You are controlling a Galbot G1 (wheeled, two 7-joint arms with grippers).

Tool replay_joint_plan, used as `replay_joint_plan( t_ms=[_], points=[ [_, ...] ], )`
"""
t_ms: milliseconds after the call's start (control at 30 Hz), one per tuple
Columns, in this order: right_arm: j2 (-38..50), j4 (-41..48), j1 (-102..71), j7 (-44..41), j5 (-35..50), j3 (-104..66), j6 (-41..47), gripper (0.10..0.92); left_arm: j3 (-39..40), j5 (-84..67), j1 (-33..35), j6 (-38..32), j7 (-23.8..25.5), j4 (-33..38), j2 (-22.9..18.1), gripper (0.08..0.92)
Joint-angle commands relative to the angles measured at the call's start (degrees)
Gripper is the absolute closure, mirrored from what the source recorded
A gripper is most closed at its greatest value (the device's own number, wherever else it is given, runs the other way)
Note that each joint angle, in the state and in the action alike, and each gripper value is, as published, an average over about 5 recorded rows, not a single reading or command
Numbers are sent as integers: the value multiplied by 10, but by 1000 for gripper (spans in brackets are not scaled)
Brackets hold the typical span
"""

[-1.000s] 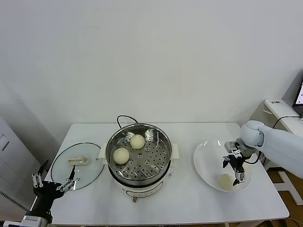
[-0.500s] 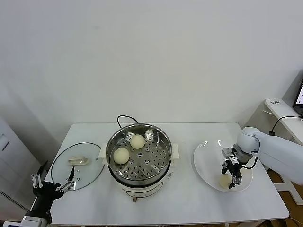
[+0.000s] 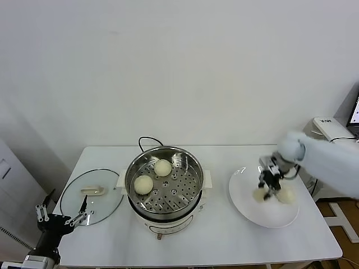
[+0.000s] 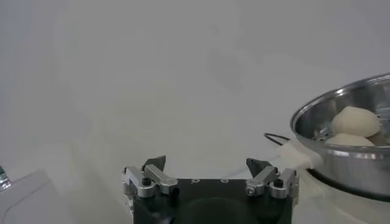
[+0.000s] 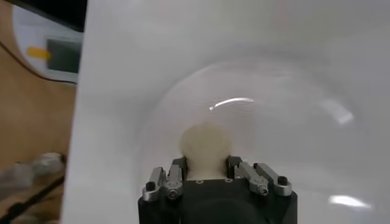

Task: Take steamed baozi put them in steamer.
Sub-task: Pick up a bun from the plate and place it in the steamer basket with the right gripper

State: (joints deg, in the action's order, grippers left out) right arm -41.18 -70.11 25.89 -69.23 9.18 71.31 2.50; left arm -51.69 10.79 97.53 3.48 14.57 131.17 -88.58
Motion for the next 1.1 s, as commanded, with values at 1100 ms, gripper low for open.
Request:
replay_joint_plan(
  t_ms=[1100],
  points=[
    [-296,-173,-50,-12,-254,-59,-340,610,-1,-2,-4,2,-9,6,-16,177]
  ],
)
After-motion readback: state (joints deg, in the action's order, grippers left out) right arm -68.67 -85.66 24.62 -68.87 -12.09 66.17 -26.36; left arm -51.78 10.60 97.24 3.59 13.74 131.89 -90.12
